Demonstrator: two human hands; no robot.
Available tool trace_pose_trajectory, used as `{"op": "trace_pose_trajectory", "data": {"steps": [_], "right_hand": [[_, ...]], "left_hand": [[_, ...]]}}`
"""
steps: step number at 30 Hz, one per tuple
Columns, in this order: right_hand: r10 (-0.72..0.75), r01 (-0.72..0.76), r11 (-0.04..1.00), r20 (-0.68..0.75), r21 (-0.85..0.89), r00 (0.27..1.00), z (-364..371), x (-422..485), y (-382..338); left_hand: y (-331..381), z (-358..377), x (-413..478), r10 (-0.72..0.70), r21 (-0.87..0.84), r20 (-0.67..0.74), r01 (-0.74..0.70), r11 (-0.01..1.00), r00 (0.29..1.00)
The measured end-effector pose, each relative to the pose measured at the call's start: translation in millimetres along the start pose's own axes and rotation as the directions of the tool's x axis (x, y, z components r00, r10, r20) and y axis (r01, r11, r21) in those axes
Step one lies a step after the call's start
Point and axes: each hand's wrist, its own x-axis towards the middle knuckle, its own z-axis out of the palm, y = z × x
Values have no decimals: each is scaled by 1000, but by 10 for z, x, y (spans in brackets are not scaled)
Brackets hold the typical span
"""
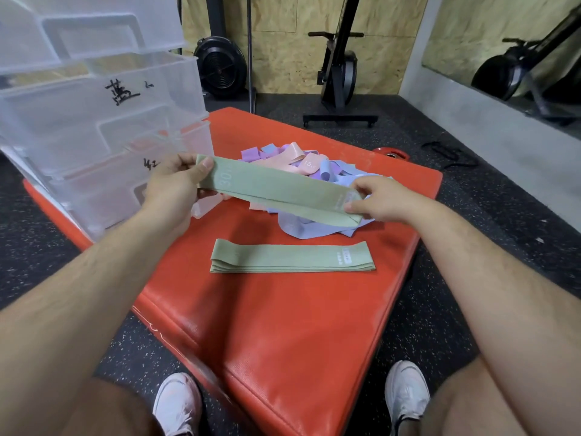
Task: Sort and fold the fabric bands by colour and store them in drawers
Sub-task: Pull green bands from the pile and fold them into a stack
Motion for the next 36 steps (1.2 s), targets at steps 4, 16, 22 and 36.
{"op": "trace_pose_trajectory", "data": {"steps": [4,16,22,36], "right_hand": [[81,-82,944,16,319,997,-90,-125,62],[196,-256,843,174,474,965,-130,-387,225],[207,-353,798,328,488,922,-58,-560,247],[190,-197,848,66,491,980,80,-504,362]], "left_hand": [[-103,20,19,-39,24,-3,39,999,999],[-434,52,-144,-117,114,-14,118,986,993],[-475,70,-268,-131,200,-6,130,971,991],[-613,-187,-321,-279,366,-32,271,890,960]]}}
